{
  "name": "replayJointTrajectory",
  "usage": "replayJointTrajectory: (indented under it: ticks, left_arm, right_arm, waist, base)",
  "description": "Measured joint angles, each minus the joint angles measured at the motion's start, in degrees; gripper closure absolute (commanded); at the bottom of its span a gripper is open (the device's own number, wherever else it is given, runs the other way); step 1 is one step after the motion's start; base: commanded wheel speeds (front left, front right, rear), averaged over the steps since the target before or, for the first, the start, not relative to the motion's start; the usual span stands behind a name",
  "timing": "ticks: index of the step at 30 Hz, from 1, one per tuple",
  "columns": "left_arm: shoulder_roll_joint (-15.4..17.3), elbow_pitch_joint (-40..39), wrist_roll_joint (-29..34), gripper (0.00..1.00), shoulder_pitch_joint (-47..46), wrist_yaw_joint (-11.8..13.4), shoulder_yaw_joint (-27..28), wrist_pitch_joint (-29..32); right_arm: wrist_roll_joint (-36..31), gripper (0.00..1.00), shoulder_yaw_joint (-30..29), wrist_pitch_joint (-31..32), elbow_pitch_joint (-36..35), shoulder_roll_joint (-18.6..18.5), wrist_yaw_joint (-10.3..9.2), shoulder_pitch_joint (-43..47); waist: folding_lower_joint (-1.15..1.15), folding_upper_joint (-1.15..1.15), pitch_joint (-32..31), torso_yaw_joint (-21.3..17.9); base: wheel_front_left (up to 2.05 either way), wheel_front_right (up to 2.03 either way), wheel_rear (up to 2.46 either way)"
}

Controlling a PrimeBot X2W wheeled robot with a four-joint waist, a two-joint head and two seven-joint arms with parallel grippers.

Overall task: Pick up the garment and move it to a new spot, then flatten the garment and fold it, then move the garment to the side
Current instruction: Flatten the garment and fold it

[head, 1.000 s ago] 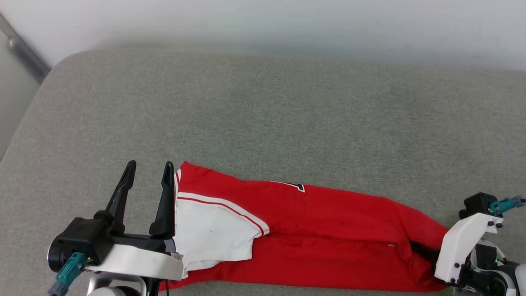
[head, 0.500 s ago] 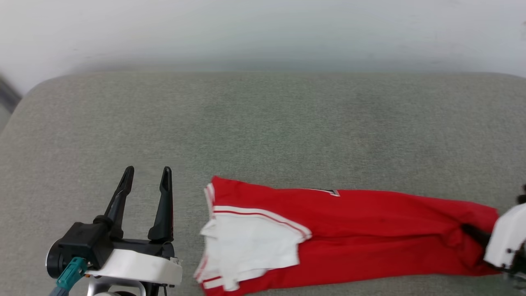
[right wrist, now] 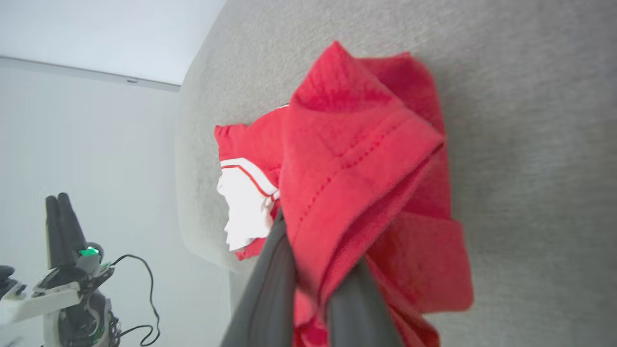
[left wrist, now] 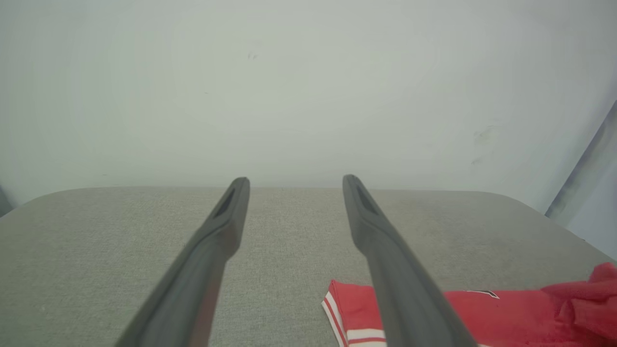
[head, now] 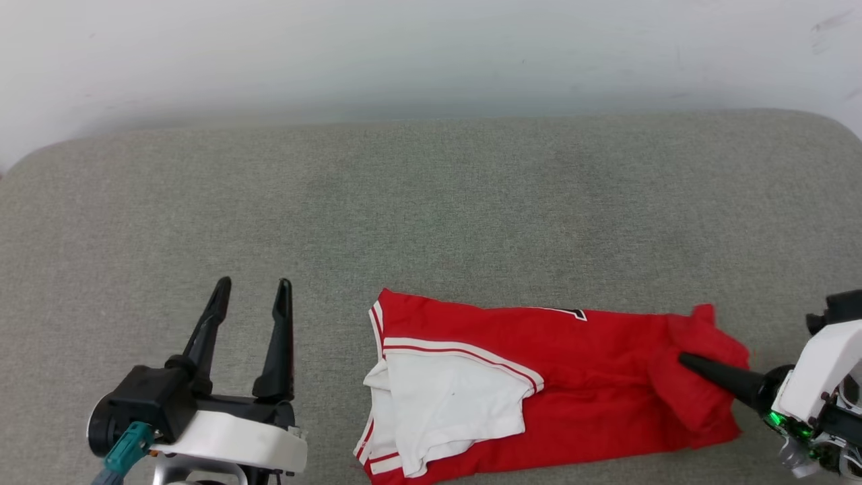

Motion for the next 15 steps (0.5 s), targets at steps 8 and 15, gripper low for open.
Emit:
replayJointTrajectory:
  ticks: [8, 15]
  left_arm:
    - [-0.35, 0.13, 0.15, 0.00, -1.32, -0.70, -1.33, 0.46]
    - [-1.70, 0.97, 0.18, 0.00, -3.49, -1.76, -2.63, 0.19]
  right_arm:
    - [14.25, 1.00, 5.47, 6.68, 1.25, 1.64, 0.00, -0.34]
    - [19.59, 1.00, 18.26, -0.07, 5.58, 1.78, 0.00, -2.86]
  waist:
    - [0.00, 0.00, 0.14, 2.78]
    - [0.00, 0.00, 1.96, 6.68]
  base:
    - [0.00, 0.00, 0.00]
    - [0.00, 0.00, 0.00]
